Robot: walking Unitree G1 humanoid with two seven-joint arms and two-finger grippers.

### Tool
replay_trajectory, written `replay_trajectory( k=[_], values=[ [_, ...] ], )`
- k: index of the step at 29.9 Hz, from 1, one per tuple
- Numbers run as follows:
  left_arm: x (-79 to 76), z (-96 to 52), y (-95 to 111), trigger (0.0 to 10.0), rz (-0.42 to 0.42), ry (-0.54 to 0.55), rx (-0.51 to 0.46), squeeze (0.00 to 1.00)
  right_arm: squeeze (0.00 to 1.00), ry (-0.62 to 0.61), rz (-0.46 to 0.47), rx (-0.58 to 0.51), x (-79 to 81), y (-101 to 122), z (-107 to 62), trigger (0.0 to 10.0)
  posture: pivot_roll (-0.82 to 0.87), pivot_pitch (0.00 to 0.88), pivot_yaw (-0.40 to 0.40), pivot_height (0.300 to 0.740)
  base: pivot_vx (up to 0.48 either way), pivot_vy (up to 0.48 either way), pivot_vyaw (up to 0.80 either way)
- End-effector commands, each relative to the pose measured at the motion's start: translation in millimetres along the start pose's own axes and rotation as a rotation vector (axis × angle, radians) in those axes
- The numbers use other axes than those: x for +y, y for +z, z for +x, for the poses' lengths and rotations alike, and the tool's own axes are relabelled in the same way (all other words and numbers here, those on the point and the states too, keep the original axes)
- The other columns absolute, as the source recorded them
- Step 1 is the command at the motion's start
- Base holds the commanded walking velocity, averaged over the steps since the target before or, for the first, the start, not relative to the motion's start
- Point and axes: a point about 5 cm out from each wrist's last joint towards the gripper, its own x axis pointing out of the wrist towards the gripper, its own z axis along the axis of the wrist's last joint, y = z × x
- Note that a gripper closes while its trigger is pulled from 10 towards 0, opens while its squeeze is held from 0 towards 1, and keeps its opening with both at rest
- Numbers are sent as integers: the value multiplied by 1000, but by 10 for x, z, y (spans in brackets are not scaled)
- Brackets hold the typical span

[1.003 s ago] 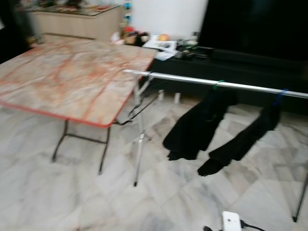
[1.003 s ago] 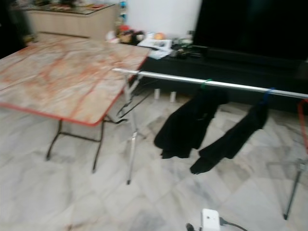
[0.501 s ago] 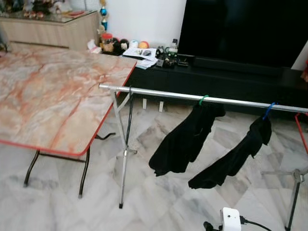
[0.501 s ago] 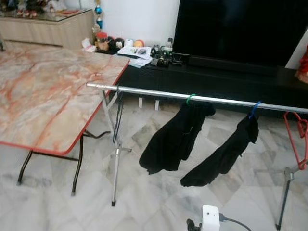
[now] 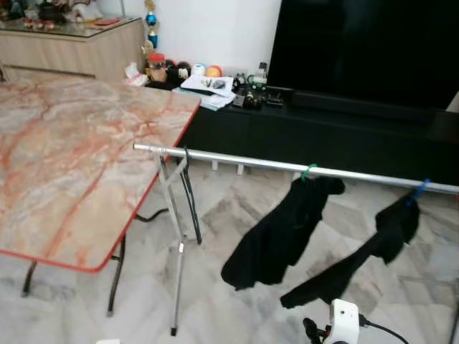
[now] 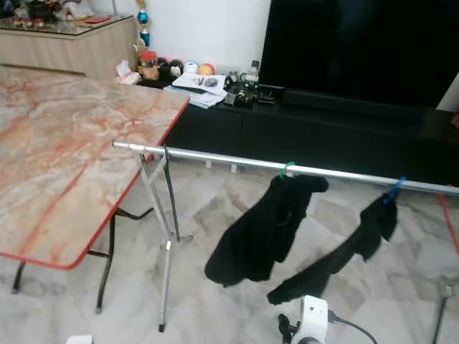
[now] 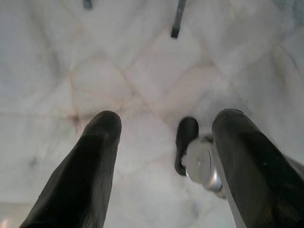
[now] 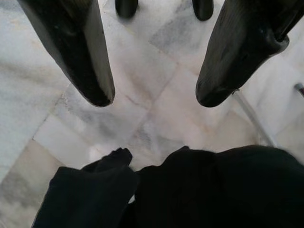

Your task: Hang hanger

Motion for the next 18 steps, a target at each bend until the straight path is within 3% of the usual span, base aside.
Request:
replay_trajectory(
  k=[1, 6, 12, 15, 18],
  values=[
    [-67, 2, -51, 10000, -13, -15, 21, 0, 0, -39, 23, 11, -100, -31, -19, 10000, 164, 0, -27, 740, 349, 0, 0],
    [-43, -6, -81, 10000, 6, -5, 29, 0, 0, -47, 38, 8, -110, -62, -27, 10000, 164, 0, -25, 740, 70, 0, -625],
    [-52, -13, -123, 10000, 15, -13, 41, 0, 0, -40, 24, -30, -136, -55, -40, 10000, 157, 0, -30, 740, 0, 0, 0],
    [-76, -14, -142, 10000, 13, -21, 44, 0, 0, -27, -26, -68, -164, -17, -50, 10000, 155, 0, -39, 740, 0, 0, 0],
    [-97, -15, -152, 10000, 14, -28, 45, 0, 0, -85, -30, -119, -218, 16, -66, 10000, 162, 0, -54, 740, 0, 0, 0]
  ],
)
